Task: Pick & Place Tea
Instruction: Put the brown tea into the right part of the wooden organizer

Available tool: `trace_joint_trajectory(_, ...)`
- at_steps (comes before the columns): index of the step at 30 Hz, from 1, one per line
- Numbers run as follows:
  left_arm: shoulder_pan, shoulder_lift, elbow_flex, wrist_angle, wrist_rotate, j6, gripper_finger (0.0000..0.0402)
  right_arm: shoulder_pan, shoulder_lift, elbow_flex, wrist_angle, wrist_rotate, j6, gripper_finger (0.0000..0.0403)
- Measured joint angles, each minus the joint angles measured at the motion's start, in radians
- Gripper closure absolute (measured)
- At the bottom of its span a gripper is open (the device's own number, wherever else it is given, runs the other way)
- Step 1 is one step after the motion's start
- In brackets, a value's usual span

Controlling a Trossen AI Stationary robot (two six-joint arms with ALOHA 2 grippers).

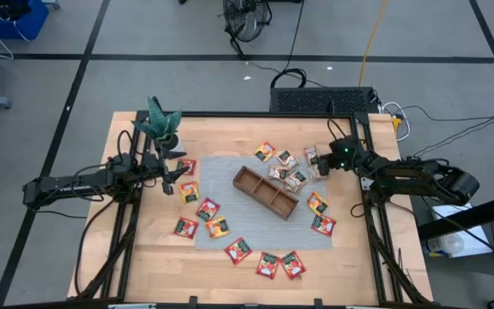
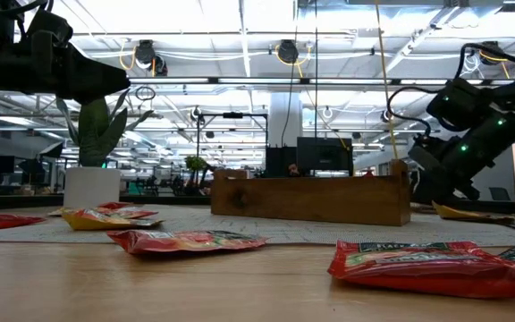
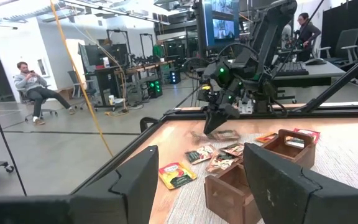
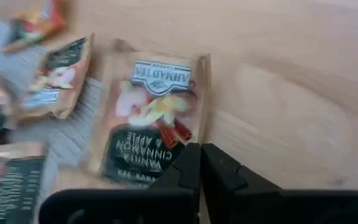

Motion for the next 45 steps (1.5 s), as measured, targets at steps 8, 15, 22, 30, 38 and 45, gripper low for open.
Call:
trace_joint_trajectory(8, 0.0, 0.0, 0.0, 0.0, 0.0, 0.0, 0.0167, 0.092, -0.048, 0.048, 0.143, 0.0, -0.039, 0.0403)
trace_joint_trajectory(15, 0.0, 0.0, 0.0, 0.0, 0.0, 0.0, 0.0167, 0.189, -0.089, 0.12, 0.08, -0.004, -0.01, 0.0403)
trace_joint_trajectory(22, 0.0, 0.0, 0.0, 0.0, 0.0, 0.0, 0.0167, 0.182, -0.082, 0.167, -0.142, 0.006, -0.051, 0.0331)
trace_joint_trajectory(30, 0.0, 0.0, 0.0, 0.0, 0.0, 0.0, 0.0167, 0.193, 0.073, 0.382, -0.48, 0.057, -0.124, 0.0157)
trace_joint_trajectory(38, 0.0, 0.0, 0.0, 0.0, 0.0, 0.0, 0.0167, 0.192, 0.325, 0.455, -0.517, 0.161, -0.221, 0.0123)
trace_joint_trajectory(45, 0.0, 0.0, 0.0, 0.0, 0.001, 0.0, 0.0167, 0.192, 0.386, 0.475, -0.503, 0.157, -0.225, 0.0136)
